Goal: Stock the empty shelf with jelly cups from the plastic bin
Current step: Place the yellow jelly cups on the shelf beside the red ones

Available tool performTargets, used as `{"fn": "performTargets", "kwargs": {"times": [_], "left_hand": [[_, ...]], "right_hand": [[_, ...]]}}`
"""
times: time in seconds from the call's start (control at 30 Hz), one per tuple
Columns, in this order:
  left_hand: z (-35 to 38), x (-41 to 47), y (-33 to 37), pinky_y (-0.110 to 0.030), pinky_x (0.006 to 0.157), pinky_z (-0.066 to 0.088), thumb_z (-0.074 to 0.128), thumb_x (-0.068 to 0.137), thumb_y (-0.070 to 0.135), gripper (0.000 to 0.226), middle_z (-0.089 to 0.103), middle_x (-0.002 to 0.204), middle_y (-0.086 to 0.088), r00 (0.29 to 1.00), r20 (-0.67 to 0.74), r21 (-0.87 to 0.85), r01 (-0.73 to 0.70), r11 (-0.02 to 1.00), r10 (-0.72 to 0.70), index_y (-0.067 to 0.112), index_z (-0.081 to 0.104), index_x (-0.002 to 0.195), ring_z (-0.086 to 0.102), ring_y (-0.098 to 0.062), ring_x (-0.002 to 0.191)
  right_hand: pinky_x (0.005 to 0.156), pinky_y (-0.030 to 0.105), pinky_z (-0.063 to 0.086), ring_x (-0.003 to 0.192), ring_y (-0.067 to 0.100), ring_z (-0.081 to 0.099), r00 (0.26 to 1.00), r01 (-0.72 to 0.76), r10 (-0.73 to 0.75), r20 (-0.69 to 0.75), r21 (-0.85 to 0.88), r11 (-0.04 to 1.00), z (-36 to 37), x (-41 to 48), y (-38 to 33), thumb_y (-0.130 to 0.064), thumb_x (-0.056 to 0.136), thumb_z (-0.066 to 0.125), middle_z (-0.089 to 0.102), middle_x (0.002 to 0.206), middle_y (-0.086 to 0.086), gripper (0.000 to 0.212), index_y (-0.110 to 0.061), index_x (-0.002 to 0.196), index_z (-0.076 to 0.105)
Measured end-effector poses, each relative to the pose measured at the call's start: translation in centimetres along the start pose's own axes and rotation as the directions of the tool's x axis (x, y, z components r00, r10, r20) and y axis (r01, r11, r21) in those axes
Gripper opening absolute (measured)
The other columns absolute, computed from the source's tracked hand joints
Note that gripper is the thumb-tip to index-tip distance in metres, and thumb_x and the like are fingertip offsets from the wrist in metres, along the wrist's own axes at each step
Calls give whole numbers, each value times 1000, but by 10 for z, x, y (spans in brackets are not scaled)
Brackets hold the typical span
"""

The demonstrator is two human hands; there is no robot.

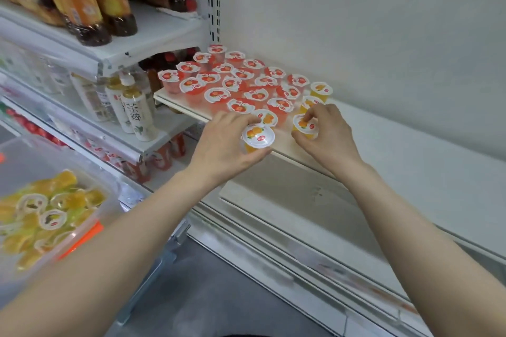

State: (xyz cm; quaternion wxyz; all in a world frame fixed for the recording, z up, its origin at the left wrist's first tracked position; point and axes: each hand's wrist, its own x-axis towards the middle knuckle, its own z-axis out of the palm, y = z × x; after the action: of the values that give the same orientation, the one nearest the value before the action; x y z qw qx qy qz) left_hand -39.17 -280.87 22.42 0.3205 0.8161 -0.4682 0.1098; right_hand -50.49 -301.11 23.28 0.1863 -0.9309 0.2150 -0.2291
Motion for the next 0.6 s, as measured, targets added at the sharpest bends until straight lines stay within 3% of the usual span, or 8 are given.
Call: {"fn": "performTargets", "kwargs": {"times": [0.13, 0.33, 0.6], "left_hand": [[4, 3, -1, -33, 92, 40, 55, 75, 65, 62, 64, 113, 5, 999, -5, 44, -42, 998, 43, 22, 62, 120, 51, -20, 105], [13, 13, 4, -33, 88, 39, 60, 75, 65, 60, 64, 106, 5, 992, -27, 82, -120, 989, 122, 21, 63, 117, 52, -20, 101], [29, 35, 23, -35, 89, 38, 63, 67, 73, 66, 65, 102, 6, 984, -13, 107, -175, 979, 177, 23, 64, 111, 53, -21, 100]], "right_hand": [[78, 25, 37, 95, 16, 54, 999, 32, -32, -40, 13, 999, 9, 4, 4, -31, 80, 72, 45, 113, -2, 26, -19, 99, 57], [75, 28, 40, 92, 20, 56, 991, 103, -107, -86, -46, 994, 12, 12, 14, -28, 82, 72, 49, 110, 2, 25, -16, 99, 58], [73, 40, 45, 87, 26, 54, 975, 198, -211, -72, -151, 968, 4, 15, 24, -36, 85, 69, 59, 103, 2, 25, -17, 98, 59]]}}
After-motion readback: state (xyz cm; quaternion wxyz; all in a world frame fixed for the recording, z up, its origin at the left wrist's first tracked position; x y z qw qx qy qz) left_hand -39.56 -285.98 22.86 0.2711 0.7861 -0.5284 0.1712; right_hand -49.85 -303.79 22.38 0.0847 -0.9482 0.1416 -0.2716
